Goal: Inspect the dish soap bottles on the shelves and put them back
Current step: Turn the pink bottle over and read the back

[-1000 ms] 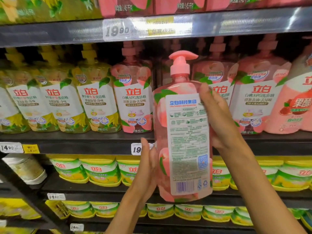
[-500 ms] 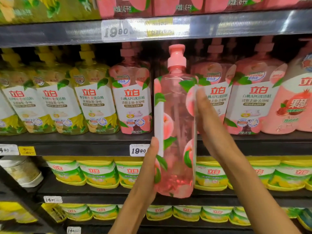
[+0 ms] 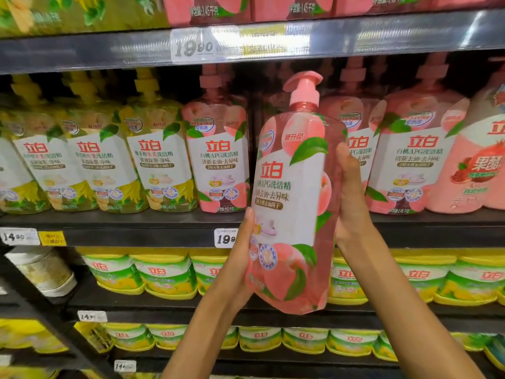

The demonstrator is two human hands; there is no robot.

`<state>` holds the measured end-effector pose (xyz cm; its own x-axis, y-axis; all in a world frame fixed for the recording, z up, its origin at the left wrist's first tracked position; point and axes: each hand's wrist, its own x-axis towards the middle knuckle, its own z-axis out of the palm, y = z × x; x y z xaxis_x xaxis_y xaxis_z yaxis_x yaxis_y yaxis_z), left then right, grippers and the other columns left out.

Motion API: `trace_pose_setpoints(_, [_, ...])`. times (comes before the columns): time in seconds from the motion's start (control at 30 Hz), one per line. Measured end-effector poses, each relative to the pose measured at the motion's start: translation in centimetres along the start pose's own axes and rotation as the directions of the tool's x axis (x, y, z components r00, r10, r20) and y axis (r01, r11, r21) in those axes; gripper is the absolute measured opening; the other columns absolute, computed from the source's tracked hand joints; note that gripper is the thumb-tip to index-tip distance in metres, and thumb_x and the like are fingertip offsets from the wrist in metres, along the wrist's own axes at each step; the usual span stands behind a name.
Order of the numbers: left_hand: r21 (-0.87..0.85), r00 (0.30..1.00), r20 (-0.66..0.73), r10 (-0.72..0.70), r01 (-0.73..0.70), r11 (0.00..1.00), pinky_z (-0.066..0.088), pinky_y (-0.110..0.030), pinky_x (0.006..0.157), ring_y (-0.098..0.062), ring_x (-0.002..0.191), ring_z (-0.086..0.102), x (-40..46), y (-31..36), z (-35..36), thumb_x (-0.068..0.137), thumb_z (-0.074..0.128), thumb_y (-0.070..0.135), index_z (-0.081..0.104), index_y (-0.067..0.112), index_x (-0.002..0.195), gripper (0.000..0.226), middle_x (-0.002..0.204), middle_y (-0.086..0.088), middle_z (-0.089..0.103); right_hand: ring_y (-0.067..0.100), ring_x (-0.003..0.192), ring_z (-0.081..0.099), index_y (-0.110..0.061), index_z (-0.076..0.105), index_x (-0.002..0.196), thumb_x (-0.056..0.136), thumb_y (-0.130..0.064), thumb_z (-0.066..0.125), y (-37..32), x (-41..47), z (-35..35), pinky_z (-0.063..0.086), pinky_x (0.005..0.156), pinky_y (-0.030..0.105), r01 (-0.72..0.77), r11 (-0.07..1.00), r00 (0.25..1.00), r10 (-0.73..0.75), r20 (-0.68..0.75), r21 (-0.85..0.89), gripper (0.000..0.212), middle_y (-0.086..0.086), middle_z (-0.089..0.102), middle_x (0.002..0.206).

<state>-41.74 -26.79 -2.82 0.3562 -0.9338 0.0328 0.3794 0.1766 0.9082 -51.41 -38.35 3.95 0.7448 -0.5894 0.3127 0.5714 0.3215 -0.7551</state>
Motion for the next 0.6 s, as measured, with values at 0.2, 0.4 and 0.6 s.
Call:
trace_pose_setpoints(0.2, [0.079,0.983,-0.127,0.131,-0.122,0.989,0.058,-0.026,0.074,-0.017,0.102,0.070,-0.3,-0.6,0.0,0.072,0.051,0.069,0.073,0.037,0.104,0.051,0.109,0.000,0.073,0.017,0.117,0.063,-0.023,0.052,0.134,0.084,-0.061,0.057,-0.5,-0.1,-0.2,0.048,0.103,0.044,0.046,0.905,0.984,-0.114,-0.137,-0.424,0.063,0.001,0.068,0.125])
trace_pose_setpoints(0.4, [0.269,0.948,-0.186,0.258,-0.203,0.941,0.059,-0.025,0.065,-0.018,0.088,0.073,1.3,-0.2,0.3,0.068,0.052,0.066,0.061,0.022,0.116,0.065,0.097,0.001,0.076,0.012,0.097,0.072,-0.058,0.057,0.093,0.074,-0.062,0.072,0.2,1.0,0.6,0.057,0.084,0.037,0.085,0.863,0.967,-0.191,-0.166,-0.499,0.025,-0.007,0.075,0.105])
trace_pose_setpoints(0.6, [0.383,0.929,-0.191,0.318,-0.227,0.895,0.056,-0.018,0.073,-0.007,0.093,0.071,4.1,0.9,0.1,0.069,0.046,0.070,0.063,0.023,0.118,0.070,0.099,0.008,0.075,0.018,0.111,0.066,-0.027,0.043,0.134,0.065,-0.075,0.066,-0.2,3.6,0.5,0.052,0.096,0.047,0.091,0.833,0.936,-0.259,-0.239,-0.547,0.087,0.002,0.066,0.126])
